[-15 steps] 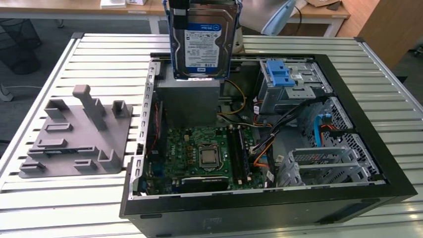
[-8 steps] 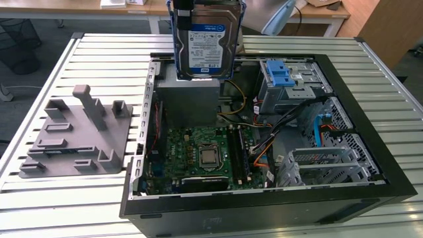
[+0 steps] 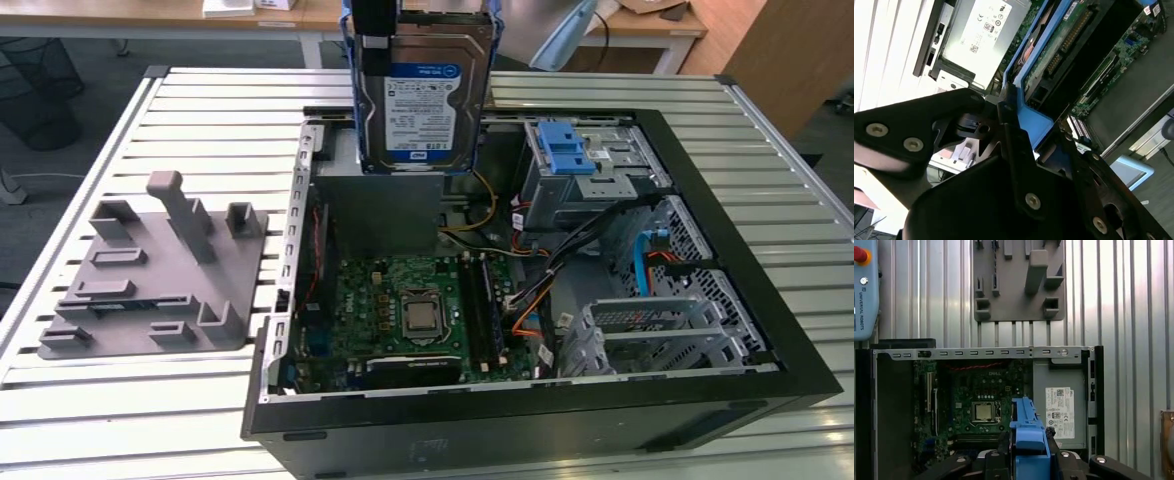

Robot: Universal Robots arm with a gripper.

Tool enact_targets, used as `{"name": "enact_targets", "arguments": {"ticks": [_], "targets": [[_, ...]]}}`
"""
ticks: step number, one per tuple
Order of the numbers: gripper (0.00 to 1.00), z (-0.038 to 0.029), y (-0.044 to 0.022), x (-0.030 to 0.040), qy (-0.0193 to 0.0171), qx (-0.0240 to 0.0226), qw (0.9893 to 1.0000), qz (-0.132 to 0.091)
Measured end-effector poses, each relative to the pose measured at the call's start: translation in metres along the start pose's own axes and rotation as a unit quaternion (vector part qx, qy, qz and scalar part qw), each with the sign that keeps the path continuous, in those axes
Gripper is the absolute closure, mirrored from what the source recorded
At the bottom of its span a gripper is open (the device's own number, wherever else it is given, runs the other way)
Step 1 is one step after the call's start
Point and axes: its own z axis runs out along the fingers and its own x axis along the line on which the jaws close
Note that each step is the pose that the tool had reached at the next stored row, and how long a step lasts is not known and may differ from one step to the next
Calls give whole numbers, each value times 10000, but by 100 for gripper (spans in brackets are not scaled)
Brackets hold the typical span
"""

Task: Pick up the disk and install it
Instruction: 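Pick up the disk, then insert the disk into the insertion slot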

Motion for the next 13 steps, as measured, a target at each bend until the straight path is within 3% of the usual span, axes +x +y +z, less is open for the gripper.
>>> {"name": "enact_targets", "arguments": {"ticks": [4, 13], "targets": [[63, 1, -89, 6, 1, -1, 10000, 0], [63, 2, -100, 6, 1, 0, 10000, 0]]}}
